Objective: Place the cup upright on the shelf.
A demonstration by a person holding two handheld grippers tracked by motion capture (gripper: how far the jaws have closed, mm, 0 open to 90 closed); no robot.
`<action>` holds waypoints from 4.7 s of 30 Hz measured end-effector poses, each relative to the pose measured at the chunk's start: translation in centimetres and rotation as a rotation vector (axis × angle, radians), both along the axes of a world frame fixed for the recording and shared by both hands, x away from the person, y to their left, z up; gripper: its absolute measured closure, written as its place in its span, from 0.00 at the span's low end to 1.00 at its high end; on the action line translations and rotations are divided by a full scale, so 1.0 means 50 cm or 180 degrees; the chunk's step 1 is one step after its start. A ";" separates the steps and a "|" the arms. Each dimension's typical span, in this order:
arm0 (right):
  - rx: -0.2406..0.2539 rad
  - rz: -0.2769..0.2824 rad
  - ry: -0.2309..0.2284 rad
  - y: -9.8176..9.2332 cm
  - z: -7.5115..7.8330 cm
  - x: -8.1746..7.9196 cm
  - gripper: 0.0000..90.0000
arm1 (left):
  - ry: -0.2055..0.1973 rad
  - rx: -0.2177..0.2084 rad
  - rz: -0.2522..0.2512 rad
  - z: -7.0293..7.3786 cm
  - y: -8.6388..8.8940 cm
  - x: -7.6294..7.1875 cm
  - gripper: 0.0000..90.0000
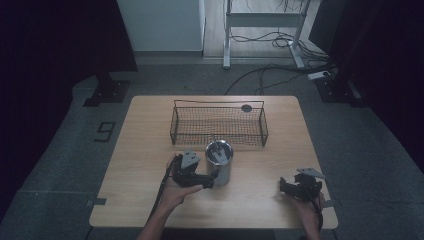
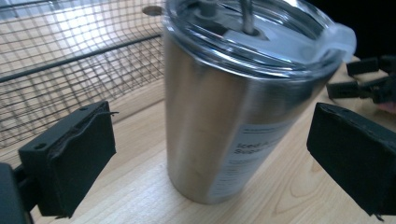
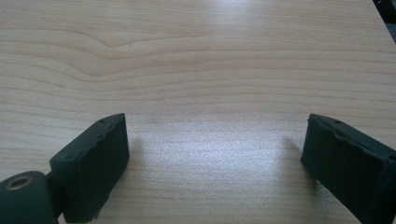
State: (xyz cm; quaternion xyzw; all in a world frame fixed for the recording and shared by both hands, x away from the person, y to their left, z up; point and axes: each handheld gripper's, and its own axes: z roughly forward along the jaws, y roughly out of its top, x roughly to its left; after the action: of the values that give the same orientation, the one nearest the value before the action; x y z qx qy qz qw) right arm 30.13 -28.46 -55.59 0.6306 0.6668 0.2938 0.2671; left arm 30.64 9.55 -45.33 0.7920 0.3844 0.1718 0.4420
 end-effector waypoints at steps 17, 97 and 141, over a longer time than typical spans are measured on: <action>-0.0002 -0.0002 -0.0002 0.000 0.000 0.000 0.08 | 0.0070 0.0087 -0.0037 -0.011 -0.036 0.022 0.00; -0.0006 -0.0069 -0.0005 -0.001 0.000 0.000 0.08 | -0.0155 0.0168 -0.0003 0.005 -0.071 0.053 0.05; -0.0008 -0.0070 -0.0004 -0.001 0.000 0.000 0.08 | -0.0227 -0.0063 0.0431 0.088 0.033 0.105 0.05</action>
State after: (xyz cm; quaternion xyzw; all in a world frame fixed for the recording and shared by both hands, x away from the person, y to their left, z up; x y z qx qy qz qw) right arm 30.13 -28.52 -55.60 0.6373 0.6601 0.2905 0.2715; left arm 35.92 11.20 -40.91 0.7532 0.4228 0.2255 0.4506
